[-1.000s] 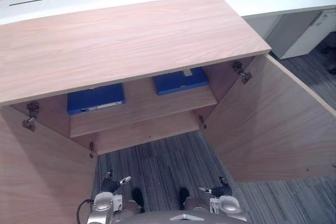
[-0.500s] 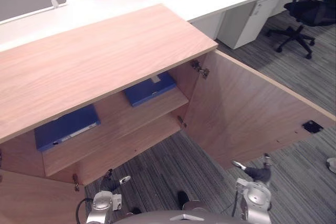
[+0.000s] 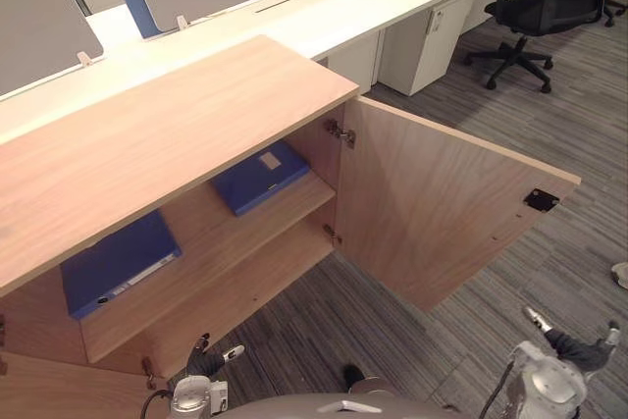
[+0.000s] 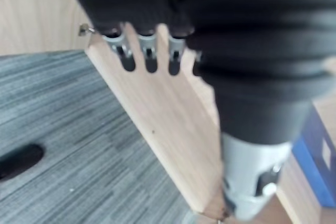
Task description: Walk over to the cabinet, pick up the folder, carry it to the office cabinet, place the folder inside the office cabinet, then close the office cabinet door
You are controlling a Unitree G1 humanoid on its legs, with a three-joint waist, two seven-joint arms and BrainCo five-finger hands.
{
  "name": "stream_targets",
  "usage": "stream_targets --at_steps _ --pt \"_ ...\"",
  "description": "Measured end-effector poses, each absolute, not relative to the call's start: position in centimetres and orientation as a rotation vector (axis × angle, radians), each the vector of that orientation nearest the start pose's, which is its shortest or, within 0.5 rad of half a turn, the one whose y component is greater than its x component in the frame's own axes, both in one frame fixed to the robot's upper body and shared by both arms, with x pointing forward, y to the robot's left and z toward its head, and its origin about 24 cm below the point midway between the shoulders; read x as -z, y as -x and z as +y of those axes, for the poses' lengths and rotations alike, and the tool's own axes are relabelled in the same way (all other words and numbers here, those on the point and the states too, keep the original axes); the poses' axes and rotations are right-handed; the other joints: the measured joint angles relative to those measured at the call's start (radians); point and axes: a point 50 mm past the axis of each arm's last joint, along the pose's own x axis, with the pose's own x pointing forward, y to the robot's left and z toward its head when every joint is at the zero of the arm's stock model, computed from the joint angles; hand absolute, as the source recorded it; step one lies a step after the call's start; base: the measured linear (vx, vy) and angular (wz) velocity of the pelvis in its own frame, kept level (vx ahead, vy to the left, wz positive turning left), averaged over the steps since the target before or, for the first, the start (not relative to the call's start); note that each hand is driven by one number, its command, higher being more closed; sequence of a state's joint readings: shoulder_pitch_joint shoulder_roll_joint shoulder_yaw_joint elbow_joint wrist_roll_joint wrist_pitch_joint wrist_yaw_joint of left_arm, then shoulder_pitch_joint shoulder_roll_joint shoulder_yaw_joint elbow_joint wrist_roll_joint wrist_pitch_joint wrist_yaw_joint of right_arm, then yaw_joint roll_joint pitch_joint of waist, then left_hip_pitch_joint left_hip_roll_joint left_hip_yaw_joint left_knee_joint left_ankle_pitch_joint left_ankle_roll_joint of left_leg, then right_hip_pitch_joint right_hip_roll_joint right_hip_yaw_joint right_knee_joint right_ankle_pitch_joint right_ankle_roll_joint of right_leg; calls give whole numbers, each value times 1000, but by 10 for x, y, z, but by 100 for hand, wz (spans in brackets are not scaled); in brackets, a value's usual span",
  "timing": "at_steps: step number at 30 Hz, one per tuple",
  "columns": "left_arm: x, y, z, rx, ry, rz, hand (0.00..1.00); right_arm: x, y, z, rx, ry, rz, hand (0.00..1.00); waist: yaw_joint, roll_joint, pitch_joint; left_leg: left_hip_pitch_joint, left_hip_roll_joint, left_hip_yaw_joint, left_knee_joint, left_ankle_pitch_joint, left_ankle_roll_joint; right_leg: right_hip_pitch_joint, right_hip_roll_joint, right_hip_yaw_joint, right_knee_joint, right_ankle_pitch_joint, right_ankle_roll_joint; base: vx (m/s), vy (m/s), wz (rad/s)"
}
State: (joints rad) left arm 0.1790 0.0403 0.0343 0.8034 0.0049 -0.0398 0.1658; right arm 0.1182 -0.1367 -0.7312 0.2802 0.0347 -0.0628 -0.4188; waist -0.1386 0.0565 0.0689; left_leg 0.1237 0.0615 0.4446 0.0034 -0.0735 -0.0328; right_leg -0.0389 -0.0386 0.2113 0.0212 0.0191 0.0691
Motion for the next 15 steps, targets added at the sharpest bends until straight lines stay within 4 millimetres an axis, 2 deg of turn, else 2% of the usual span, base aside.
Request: stream_targets --at_steps 4,8,13,15 --pt "143 -110 185 -207 -122 930 0 -7 -157 -379 1115 115 212 0 1 5 3 -7 0 5 -7 -2 -3 -1 1 5 -28 12 3 18 -18 -5" --pt "142 -113 189 -209 -135 921 0 -23 -176 -393 1045 147 185 0 2 21 13 -16 -1 3 -6 2 3 -1 1 2 -40 27 12 50 -12 -1" --pt "140 -119 187 -185 -143 902 0 -35 -198 -398 912 237 203 0 3 38 28 -19 0 -38 -6 2 3 5 2 -16 -42 27 12 32 -23 3" --pt "140 -121 183 -153 -142 896 0 -37 -201 -401 885 279 220 0 0 44 31 -30 -3 -61 -5 4 6 6 -4 -38 -42 26 13 -32 -19 25"
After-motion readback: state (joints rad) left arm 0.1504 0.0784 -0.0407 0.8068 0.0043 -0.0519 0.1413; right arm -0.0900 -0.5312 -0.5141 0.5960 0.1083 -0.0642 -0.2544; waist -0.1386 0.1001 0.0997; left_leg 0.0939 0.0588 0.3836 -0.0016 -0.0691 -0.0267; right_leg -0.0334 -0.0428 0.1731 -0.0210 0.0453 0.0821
